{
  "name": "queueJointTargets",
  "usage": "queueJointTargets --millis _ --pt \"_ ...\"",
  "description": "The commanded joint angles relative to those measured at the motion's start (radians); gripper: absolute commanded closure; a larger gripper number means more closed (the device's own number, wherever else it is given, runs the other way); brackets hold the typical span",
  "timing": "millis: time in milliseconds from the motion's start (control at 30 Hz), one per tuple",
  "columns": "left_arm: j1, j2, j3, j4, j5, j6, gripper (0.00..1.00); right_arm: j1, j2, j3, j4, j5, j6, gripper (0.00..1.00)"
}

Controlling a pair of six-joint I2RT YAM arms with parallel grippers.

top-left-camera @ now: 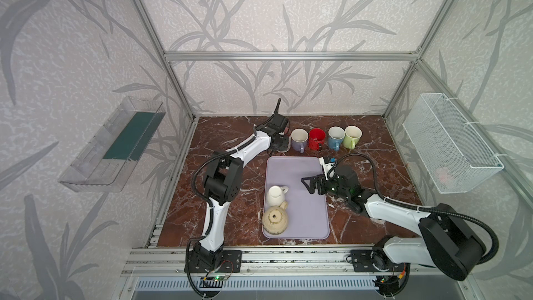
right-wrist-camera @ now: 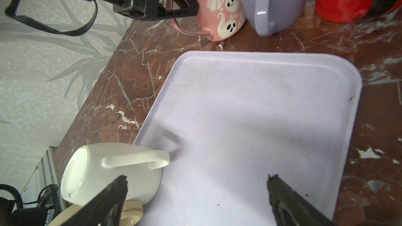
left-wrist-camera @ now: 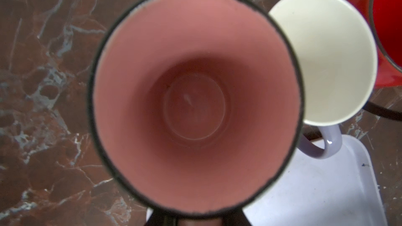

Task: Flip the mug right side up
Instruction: 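Carry the pink mug upright with the left gripper and lower it beside the lavender mug, then open the left gripper and withdraw while the right gripper moves toward the white mug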

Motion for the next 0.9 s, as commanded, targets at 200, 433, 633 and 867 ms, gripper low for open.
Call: queueJointTargets --millis 200,433,633,867 --pt "-0.006 -0.073 0.011 0.026 -0.032 0.022 0.57 0.006 -0.016 -0.007 0.027 -0.002 -0.034 0.01" --pt "-0.008 -0.223 -0.041 0.020 -0.024 0.033 0.48 0.006 -0.040 0.016 -0.034 0.009 -0.097 0.00" --pt "-0.025 -0.430 -0.149 -0.034 -0.011 0.033 0.43 0.009 -0.044 0.085 -0.157 0.022 -0.147 0.00" --pt "-0.062 -0.667 -0.305 -0.169 -0.054 -0.016 0.34 0.041 -0.022 0.168 -0.256 0.046 -0.168 0.00"
